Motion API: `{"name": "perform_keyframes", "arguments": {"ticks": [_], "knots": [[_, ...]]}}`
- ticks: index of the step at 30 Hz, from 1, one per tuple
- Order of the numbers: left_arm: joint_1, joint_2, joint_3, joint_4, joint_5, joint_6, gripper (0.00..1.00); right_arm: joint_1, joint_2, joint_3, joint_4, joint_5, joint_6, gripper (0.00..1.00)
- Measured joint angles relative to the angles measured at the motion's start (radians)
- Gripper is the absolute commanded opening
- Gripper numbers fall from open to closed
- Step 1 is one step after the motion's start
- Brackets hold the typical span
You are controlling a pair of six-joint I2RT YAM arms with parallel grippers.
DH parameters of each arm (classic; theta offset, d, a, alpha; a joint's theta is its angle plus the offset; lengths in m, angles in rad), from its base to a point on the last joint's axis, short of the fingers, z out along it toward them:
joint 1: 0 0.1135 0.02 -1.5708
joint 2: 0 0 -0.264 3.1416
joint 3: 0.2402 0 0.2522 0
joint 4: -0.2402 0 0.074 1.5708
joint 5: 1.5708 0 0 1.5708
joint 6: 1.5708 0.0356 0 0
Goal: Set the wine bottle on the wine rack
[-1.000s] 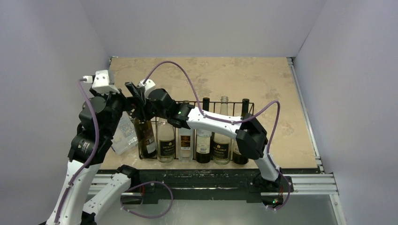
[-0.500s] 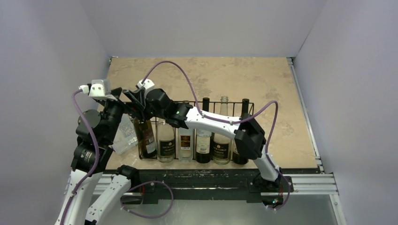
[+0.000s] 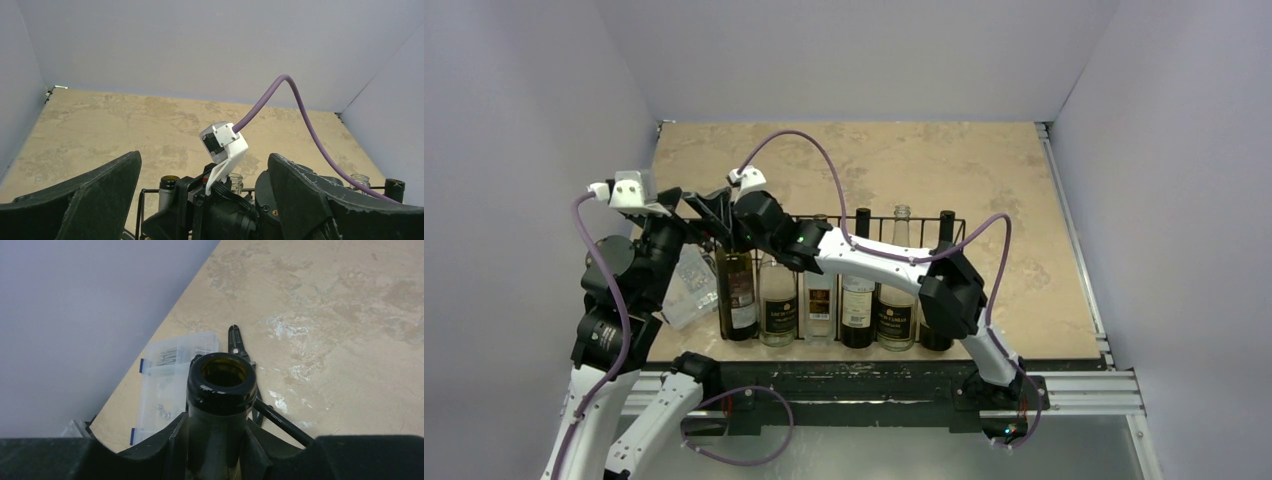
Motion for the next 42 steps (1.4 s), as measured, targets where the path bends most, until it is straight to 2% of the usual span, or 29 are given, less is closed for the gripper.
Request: {"name": "perform_keyframes", "arguments": {"ticks": [9,13,24,42], "knots": [[0.000,-0.011,0.002,-0.007,0.000,0.000,0.98,0.014,0.017,0.000,-0.029,0.050,0.023,0.65],[0.000,-0.011,0.002,-0.007,0.000,0.000,0.97,0.020,0.013,-0.007,-0.024,0.053,0.026,0.69],[0.000,-0.011,0.003,-0.009,0.003,-0.001,0.97,0.020,-0.011,-0.027,-0.047,0.053,0.014,0.74],[0.000,-0.003,0.024,-0.037,0.003,-0.003,0.96,0.035,-0.071,-0.021,-0.177,0.121,-0.042,0.79]]}}
